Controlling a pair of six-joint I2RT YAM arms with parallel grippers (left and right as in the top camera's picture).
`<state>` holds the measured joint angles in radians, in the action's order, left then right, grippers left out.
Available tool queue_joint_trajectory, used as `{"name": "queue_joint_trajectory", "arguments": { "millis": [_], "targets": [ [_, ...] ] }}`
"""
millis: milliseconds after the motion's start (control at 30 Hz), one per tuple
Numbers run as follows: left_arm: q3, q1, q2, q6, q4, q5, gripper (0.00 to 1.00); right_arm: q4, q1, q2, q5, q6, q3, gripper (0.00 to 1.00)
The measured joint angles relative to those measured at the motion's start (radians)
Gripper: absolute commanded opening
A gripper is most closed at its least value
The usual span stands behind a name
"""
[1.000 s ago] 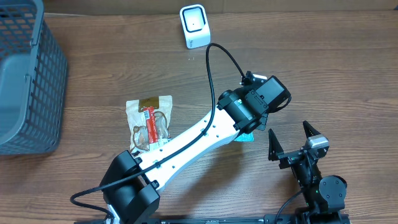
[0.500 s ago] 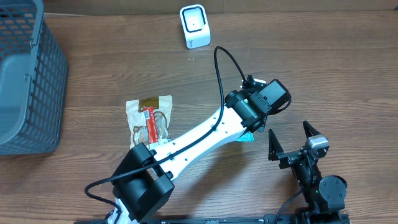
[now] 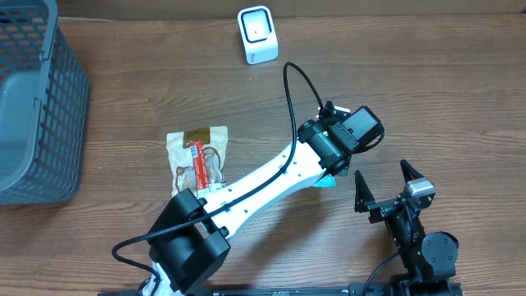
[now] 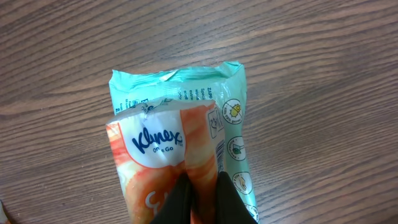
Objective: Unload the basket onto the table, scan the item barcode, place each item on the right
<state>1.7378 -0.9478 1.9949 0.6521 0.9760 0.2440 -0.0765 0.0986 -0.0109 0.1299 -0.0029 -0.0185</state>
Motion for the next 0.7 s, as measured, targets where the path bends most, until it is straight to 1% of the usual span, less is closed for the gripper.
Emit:
{"name": "queue_joint_trajectory", "arguments": {
  "millis": [233,367,533,700],
  "targets": [
    [0.016,0.012,-0.008,0.000,0.030,-0.001,0.04,0.000,0.000,0.000,0.001,0.000,0.000,1.00],
    [0.017,0.037,-0.055,0.018,0.074,-0.002,0.04,0.000,0.000,0.000,0.001,0.000,0.000,1.00],
    [0.021,0.118,-0.130,0.056,0.140,-0.043,0.04,0.000,0.000,0.000,0.000,0.000,0.000,1.00],
    [0.030,0.214,-0.139,0.056,0.240,-0.092,0.04,0.000,0.000,0.000,0.000,0.000,0.000,1.00]
  ]
}}
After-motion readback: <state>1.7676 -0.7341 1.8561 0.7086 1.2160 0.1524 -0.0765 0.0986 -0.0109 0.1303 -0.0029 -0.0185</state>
